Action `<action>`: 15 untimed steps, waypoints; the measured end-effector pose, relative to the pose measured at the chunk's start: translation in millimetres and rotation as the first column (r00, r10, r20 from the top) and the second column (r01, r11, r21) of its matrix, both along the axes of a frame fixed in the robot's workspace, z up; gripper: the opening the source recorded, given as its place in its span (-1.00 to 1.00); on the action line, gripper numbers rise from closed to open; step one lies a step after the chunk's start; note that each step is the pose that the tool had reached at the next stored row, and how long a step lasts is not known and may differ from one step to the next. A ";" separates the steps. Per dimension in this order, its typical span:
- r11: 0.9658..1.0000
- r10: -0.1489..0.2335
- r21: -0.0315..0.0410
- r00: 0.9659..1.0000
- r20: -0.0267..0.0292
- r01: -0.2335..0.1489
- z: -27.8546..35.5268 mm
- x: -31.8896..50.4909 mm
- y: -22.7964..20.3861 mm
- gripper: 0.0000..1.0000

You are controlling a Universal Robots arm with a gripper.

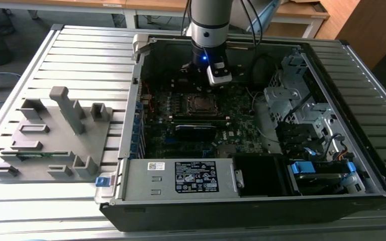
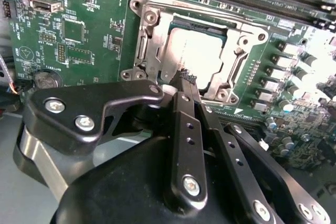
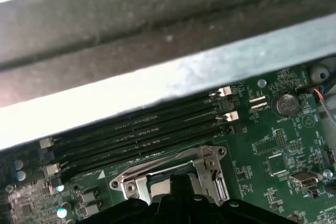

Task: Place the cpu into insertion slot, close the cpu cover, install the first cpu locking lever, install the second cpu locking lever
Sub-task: 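Install the first cpu locking lever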

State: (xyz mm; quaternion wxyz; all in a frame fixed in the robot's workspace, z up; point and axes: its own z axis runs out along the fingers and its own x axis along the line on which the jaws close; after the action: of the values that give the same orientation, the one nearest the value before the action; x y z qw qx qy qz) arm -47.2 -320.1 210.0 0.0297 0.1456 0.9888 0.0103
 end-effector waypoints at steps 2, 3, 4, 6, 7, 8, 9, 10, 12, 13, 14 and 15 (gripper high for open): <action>1.000 0.010 0.000 1.000 0.000 -0.010 -0.1 -0.1 -1.5 -0.79; 1.000 0.014 0.000 1.000 0.000 -0.014 -0.2 -0.1 -2.6 -0.79; 1.000 0.018 0.000 1.000 0.000 -0.018 -0.2 -0.2 -3.9 -0.79; 1.000 0.024 0.000 1.000 0.000 -0.024 -0.3 -0.5 -6.7 -0.79; 1.000 0.027 0.000 1.000 0.000 -0.027 -0.4 -0.7 -8.3 -0.79; 1.000 0.029 0.000 1.000 0.000 -0.029 -0.4 -0.8 -9.8 -0.79; 0.999 0.032 0.000 0.999 0.000 -0.032 -0.4 -1.0 -11.5 -0.79; 0.999 0.034 0.000 0.999 0.000 -0.034 -0.4 -1.2 -13.2 -0.79; 0.999 0.039 0.000 0.999 0.000 -0.039 -0.5 -1.6 -16.5 -0.79; 0.999 0.043 0.000 0.999 0.000 -0.043 -0.5 -1.9 -17.7 -0.79; 0.999 0.047 0.000 0.999 0.000 -0.047 -0.6 -2.0 -18.3 -0.79; 0.999 0.053 0.000 0.999 0.000 -0.053 -0.6 -2.1 -18.5 -0.79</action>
State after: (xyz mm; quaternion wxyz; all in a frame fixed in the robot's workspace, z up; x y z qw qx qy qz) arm -49.3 -338.5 209.4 0.0294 0.1193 0.9924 0.0111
